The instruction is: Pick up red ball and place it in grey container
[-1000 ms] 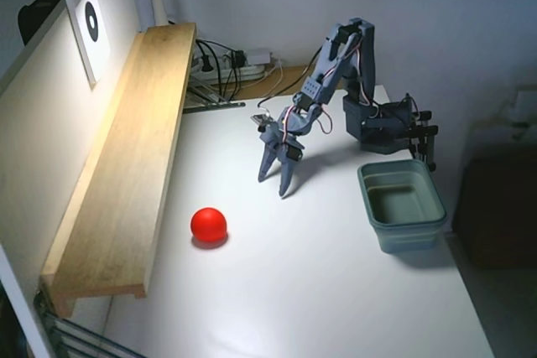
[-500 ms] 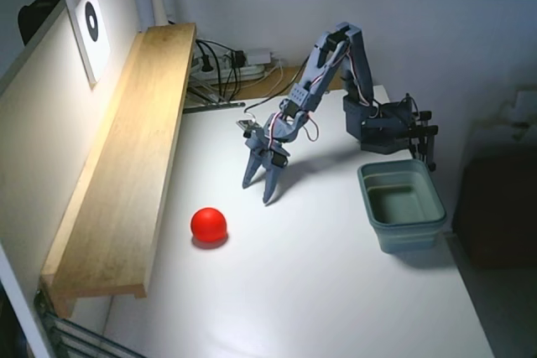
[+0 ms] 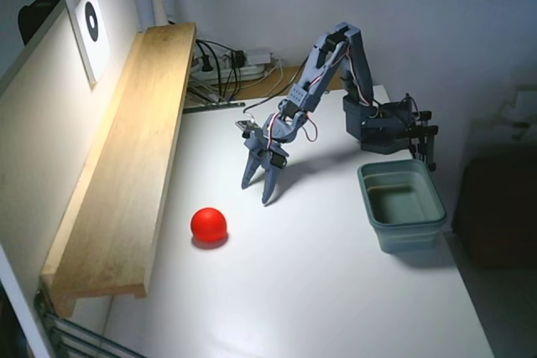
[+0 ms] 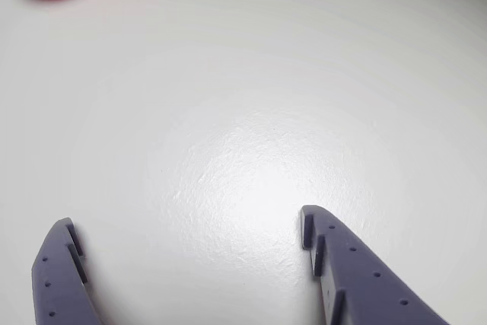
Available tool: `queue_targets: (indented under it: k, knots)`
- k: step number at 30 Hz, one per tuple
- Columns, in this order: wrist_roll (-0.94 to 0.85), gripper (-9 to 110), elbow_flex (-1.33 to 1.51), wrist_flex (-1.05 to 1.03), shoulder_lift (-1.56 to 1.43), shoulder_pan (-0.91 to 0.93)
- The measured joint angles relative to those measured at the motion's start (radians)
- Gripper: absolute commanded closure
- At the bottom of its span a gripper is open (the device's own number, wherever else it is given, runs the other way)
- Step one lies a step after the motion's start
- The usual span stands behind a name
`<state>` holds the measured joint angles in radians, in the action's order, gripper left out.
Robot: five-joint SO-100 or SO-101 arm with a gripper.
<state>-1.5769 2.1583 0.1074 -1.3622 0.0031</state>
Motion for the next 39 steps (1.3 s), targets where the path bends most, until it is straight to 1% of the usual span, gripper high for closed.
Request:
queue_targets:
  k: [7,27,39]
  knots:
    - [0.000,63,0.000,0.000,0.000,-0.077]
    - [0.000,63,-0.002,0.003,0.000,-0.078]
    - [0.000,63,0.002,0.129,0.009,-0.080]
